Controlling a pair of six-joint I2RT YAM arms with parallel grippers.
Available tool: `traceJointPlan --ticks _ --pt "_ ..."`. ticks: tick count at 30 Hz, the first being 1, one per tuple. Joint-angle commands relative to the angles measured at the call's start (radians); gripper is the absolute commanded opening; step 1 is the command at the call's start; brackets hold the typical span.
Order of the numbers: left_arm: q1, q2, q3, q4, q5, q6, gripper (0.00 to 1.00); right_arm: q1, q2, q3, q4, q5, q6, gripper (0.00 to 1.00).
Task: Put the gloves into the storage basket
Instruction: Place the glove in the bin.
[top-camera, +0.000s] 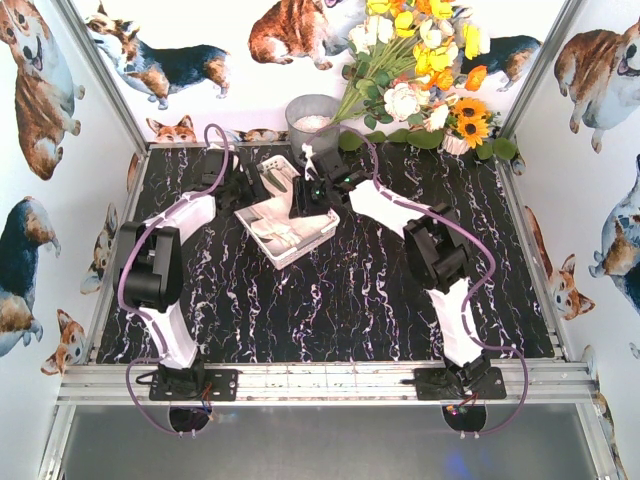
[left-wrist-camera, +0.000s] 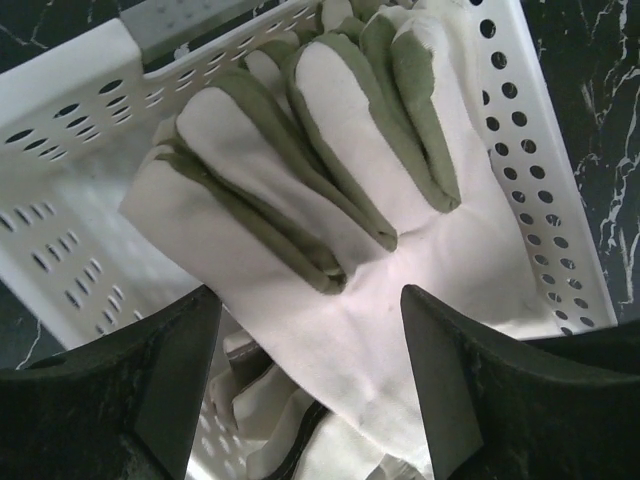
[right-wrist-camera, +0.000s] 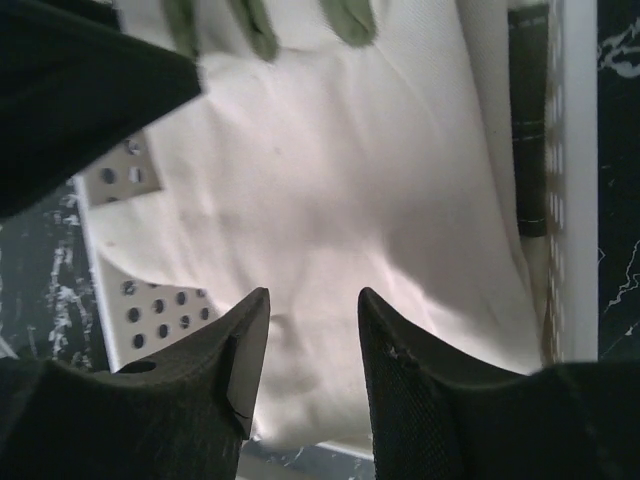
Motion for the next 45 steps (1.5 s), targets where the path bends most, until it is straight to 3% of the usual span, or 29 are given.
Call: traceJointPlan --ticks 1,7,14,25,29,32,39,45 --pt "0.010 0.038 0.032 0.020 0.036 -0.032 0.67 0.007 -0.145 0.012 0.040 -0.029 0.007 0.43" --pt "0.012 0.088 0.074 0.018 0.054 -0.020 0.66 0.006 -0.239 -0.049 0.037 -0.005 -0.005 0.44" --pt "0.007 0.148 0.153 0.007 0.091 0.011 0.54 0.005 -0.357 -0.146 0.006 0.073 -0.035 0.44" --pt "-0.015 0.198 0.240 -0.019 0.099 0.075 0.55 -0.027 -0.474 -0.282 -0.004 0.133 -0.038 0.44" --pt "-0.028 0.205 0.270 -0.063 0.068 0.112 0.61 -0.043 -0.511 -0.314 -0.007 0.138 -0.033 0.45" --pt "-0.030 0.128 0.228 -0.060 0.012 0.153 0.68 -0.061 -0.560 -0.343 -0.012 0.118 -0.020 0.51" --pt "-0.035 -0.078 0.213 -0.116 -0.072 0.264 0.99 -0.111 -0.757 -0.473 0.034 0.152 -0.017 0.60" --pt "0.039 -0.281 0.010 -0.048 -0.245 0.231 1.00 -0.275 -0.944 -0.672 0.060 0.203 0.025 0.63"
